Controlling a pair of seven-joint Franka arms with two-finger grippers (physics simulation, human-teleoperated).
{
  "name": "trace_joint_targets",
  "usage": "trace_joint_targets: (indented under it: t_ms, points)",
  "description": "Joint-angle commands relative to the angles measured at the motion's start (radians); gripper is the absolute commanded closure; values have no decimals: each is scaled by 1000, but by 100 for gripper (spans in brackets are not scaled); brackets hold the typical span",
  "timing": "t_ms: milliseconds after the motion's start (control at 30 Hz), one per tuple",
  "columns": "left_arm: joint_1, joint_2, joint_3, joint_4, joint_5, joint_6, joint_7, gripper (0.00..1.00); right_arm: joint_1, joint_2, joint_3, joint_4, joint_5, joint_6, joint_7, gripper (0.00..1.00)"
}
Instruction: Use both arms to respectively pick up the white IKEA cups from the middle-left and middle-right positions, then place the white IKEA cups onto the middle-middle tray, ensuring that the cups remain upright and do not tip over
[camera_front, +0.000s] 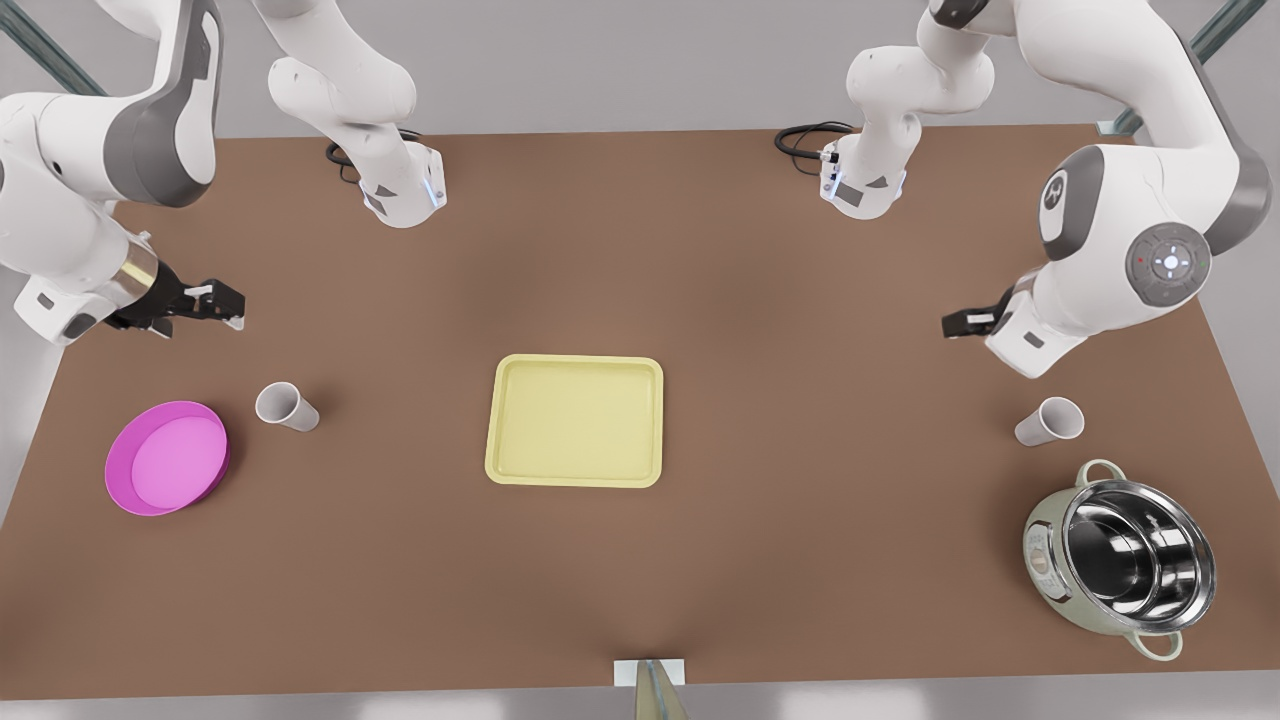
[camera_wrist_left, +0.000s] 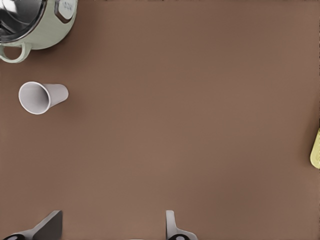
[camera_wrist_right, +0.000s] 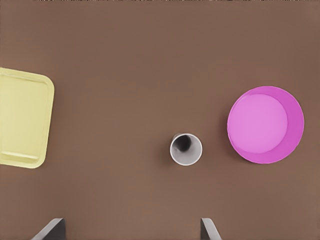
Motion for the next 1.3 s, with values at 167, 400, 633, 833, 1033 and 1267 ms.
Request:
trace_joint_targets:
  t_ms: [167,400,633,833,1033,1267]
  points:
    - [109,95,148,-237,-16,449,335,0,-127,228,-32,13,-9,121,-174,0]
    - [238,180,275,-404,-16,857,520,0,-242,444,-32,21,4,344,-209,0]
    - [264,250,275,-400,-56,967,517,0,-236,360,-21,-263,7,654,-217,0]
    - [299,329,274,-409,-56,966,520,0,-234,335,-21,-422,7,769,-215,0]
    - [298,349,268,-449,-74,947,515,41,-243,372,-23,-451,8,784,-215,0]
    - [293,300,214,-443,-169,881,514,79,-240,401,-21,-453,8,786,-215,18]
